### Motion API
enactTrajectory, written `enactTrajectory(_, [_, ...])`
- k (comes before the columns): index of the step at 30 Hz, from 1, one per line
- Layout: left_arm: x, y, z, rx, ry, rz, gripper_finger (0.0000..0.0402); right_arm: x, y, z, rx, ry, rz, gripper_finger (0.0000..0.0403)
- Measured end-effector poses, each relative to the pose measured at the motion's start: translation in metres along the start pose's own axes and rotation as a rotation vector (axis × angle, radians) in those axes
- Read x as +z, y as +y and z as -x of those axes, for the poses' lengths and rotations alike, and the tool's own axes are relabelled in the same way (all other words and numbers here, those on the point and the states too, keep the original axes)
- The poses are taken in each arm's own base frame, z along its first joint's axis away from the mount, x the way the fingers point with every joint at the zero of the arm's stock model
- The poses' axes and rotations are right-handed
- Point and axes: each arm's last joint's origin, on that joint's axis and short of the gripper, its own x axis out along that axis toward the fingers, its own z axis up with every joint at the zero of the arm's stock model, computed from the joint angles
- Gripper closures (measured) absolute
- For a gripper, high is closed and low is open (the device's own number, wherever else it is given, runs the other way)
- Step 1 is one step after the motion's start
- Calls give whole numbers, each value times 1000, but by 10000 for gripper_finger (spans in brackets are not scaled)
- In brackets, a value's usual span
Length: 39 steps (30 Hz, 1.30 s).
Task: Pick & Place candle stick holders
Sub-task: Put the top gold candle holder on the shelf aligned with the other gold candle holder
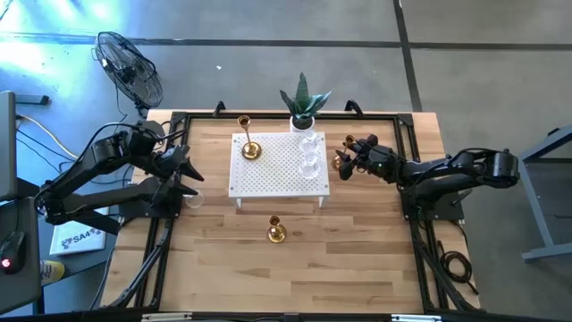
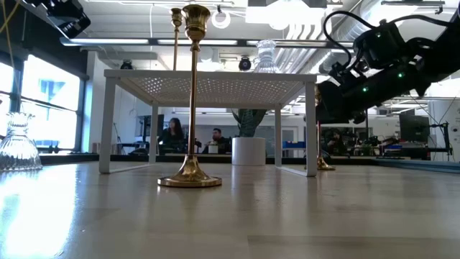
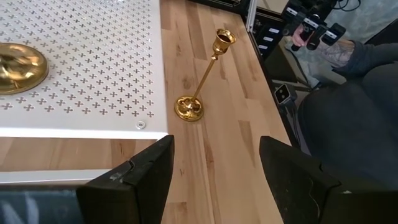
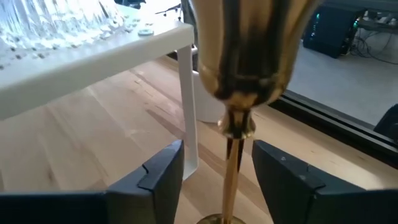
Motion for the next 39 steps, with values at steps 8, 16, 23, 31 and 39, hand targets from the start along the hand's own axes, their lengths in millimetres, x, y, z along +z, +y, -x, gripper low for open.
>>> enactTrajectory(8, [0, 0, 0, 10, 1, 0, 170, -3, -1, 0, -6, 29, 27, 324])
enactTrajectory(16, [0, 0, 0, 11, 1, 0, 170, -3, -2, 0, -40, 27, 37, 387])
enactTrajectory(23, [-6, 3, 0, 120, 62, 45, 170, -3, -1, 0, -17, 30, 32, 396])
enactTrajectory(31, [-2, 7, -1, 187, 56, 5, 170, 4, -1, 5, -2, -10, -3, 397])
enactTrajectory(39, [13, -1, -1, -110, -107, -124, 170, 28, 0, 33, -8, -131, 23, 397])
